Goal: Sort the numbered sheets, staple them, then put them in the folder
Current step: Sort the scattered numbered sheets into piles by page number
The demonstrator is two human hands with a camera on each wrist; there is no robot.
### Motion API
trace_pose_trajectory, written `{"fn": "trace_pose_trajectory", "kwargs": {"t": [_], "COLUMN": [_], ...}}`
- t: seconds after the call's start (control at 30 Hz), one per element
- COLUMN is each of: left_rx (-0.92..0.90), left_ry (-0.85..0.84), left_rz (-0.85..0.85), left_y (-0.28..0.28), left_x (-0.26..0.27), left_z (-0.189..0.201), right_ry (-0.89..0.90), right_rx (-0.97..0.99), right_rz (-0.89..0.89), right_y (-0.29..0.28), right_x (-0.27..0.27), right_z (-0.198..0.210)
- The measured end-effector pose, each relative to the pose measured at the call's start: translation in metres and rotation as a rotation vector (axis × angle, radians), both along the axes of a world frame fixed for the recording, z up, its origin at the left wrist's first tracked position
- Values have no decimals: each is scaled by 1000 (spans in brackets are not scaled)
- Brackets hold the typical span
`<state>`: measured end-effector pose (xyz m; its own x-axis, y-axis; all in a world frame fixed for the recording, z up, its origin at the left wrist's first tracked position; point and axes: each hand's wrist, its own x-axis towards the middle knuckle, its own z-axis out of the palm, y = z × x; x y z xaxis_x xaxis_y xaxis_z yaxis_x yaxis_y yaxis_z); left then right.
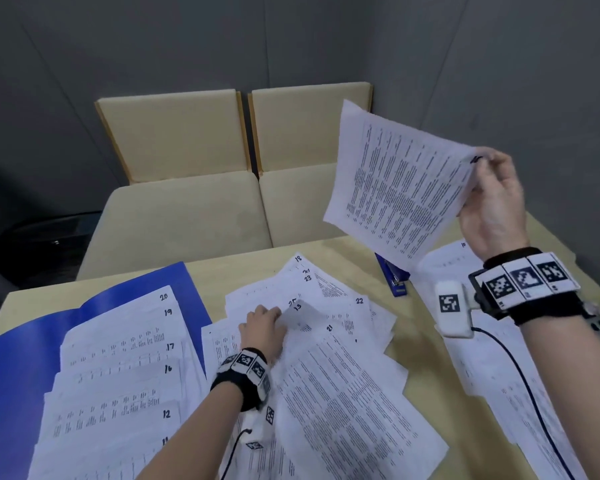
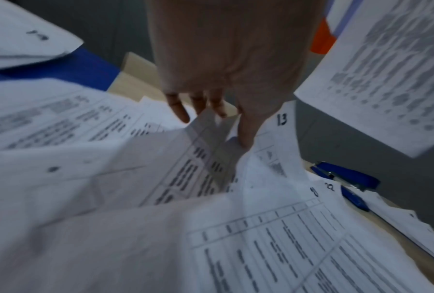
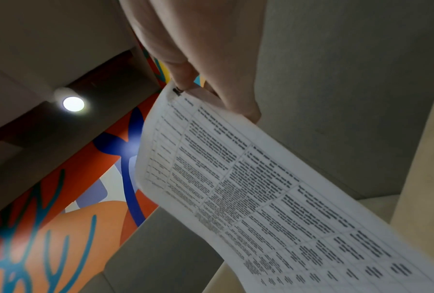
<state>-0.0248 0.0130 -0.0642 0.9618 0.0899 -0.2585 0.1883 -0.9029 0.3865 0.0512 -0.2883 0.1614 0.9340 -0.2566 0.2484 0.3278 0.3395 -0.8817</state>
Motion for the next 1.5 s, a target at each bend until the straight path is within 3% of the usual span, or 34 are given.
{"fn": "trace_pose_trajectory", "kwargs": {"t": [0.13, 0.3, 0.47, 0.63, 0.77, 0.93, 1.03, 1.1, 1.2, 1.3, 1.4, 1.5], "left_rx": [-114, -343, -254, -304, -465, -535, -502, -416, -313, -262, -230, -192], "left_ry": [-332, -545, -762, -958, -934, -609, -444, -299, -75, 69, 193, 272], "left_rz": [-113, -142, -241, -234, -280, -459, -524, -561, -575, -535, -530, -531], "left_y": [7, 20, 23, 23, 27, 27, 18, 7, -12, -29, -43, -54], "left_x": [-9, -19, -15, -5, -15, -26, -19, -13, -6, -4, -8, -13], "left_z": [27, 58, 105, 186, 256, 304, 300, 283, 234, 167, 109, 68], "right_ry": [-7, 36, 2, -57, -96, -24, 105, 232, 466, 636, 766, 838], "right_rx": [21, -54, -177, -229, -219, -178, -157, -231, -434, -574, -498, -349], "right_rz": [24, 90, 91, 95, 126, 254, 281, 196, 43, 54, 137, 215], "right_y": [1, 8, 21, 31, 41, 57, 56, 54, 49, 46, 52, 57], "right_x": [-7, -14, -23, -30, -37, -56, -61, -61, -61, -71, -85, -97], "right_z": [-1, -3, 7, 25, 39, 39, 29, 11, -43, -112, -162, -184]}}
